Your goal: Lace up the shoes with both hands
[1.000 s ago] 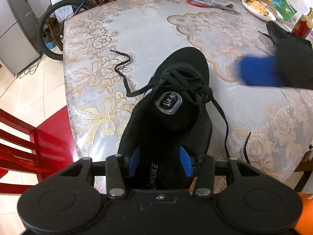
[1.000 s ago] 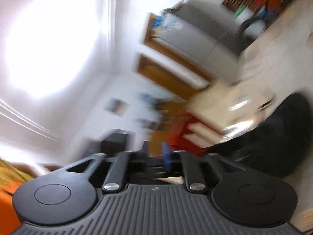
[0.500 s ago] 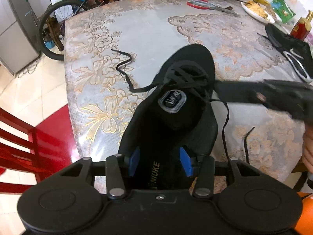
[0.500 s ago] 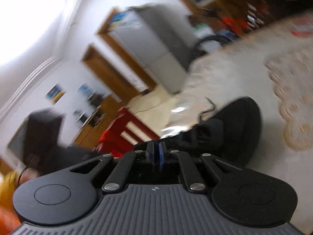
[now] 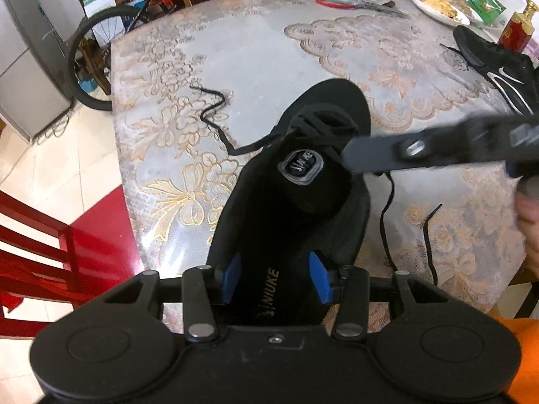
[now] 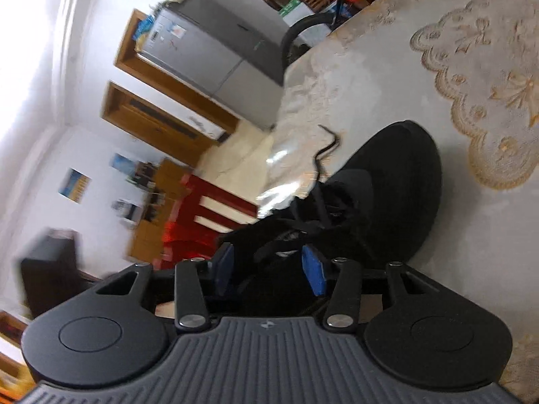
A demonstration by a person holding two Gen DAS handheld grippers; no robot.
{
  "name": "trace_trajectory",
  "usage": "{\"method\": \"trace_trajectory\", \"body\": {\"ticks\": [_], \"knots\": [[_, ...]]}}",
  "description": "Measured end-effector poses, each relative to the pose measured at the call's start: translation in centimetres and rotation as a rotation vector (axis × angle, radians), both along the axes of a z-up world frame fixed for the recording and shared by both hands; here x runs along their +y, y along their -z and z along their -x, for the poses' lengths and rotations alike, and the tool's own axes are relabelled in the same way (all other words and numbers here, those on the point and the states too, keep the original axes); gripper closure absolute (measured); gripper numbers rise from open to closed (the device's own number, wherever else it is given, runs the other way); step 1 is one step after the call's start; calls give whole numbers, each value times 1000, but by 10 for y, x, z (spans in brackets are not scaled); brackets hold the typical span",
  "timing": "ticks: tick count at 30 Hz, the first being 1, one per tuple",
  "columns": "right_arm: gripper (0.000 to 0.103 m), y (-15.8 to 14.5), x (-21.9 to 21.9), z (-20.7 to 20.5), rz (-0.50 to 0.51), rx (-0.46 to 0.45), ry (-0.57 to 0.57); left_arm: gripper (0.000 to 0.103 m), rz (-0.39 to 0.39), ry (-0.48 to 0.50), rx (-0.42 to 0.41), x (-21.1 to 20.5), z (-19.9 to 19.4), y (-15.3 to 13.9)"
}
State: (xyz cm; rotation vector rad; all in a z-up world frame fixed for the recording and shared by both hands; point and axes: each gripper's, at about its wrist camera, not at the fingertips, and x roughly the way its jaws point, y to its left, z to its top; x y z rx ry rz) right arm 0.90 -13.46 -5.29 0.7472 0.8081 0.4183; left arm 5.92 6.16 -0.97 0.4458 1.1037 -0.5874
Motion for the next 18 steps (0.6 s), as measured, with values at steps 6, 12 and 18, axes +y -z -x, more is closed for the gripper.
{"method": "trace_trajectory", "body": {"ticks": [6, 12, 18], "knots": [[100, -19, 15, 21, 120, -180, 80, 39, -19, 46, -104, 3, 11, -25], [100, -30, 36, 31, 255, -331, 49, 39, -30, 48, -127, -5, 12, -28], [90, -23, 32, 23, 220, -271, 46, 39, -25, 98, -157, -13, 22, -29]]}}
